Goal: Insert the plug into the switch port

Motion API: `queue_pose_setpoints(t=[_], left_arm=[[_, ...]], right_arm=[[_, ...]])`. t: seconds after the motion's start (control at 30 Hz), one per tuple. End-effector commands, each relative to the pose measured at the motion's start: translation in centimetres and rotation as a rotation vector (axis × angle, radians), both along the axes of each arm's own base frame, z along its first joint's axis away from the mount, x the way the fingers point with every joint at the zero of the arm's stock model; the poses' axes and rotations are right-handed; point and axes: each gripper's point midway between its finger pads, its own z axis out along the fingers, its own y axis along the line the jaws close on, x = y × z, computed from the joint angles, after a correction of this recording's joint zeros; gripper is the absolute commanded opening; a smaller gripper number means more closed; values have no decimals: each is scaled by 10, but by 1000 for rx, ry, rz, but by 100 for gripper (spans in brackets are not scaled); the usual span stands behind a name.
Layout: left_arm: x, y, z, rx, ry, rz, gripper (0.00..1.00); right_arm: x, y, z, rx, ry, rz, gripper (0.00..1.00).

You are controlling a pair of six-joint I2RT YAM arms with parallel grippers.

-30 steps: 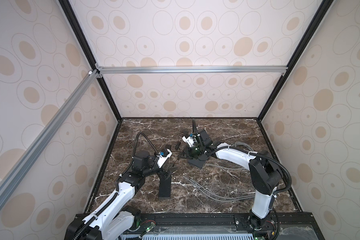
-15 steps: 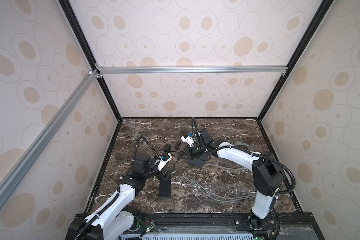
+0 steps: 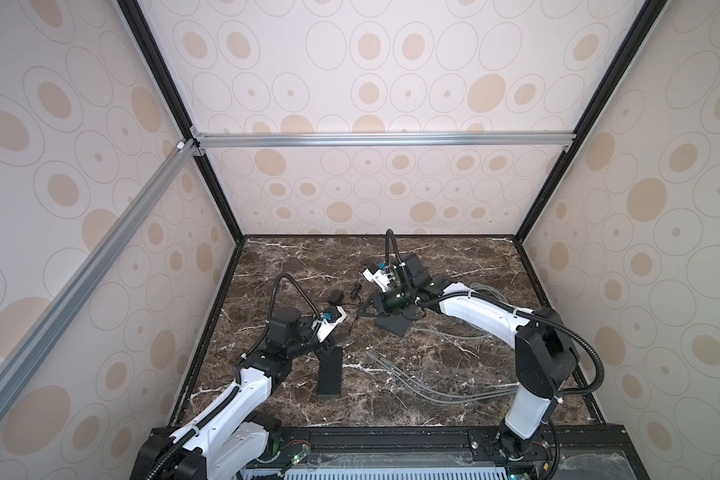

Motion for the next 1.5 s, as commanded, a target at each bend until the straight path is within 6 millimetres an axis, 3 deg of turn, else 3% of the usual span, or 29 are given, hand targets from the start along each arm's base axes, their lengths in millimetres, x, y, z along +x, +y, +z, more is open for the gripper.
queue_pose_setpoints(t=[0.0,0.1,0.3,0.73,0.87,1.1,1.23,1.37,1.47], left_arm=[[-2,-6,2,-12,-10,-38,45],[0,-6,-1,-7,9,-31,35],[2,-6,0,-6,11,-21,32],[1,-5,3,-7,4,-18,13],[1,-5,3,-4,6,-21,0],[2,-4,2,4,7,-12,0],[3,-2,-2,18,14,-2,0],[3,-2,-2,22,16,-4,0],[2,-3,0,23,13,-13,0]], right_arm=[[0,0,27,36,-68,1,0],[1,1,31,58,-82,-8,0],[4,1,42,93,-122,-25,0],[-3,3,29,90,-83,-15,0],[-6,1,27,87,-84,-18,0],[-6,-5,24,51,-106,-27,0],[-7,-26,24,-85,-249,1,26],[-16,-51,37,-249,-553,94,35],[-22,-59,38,-351,-753,187,39]])
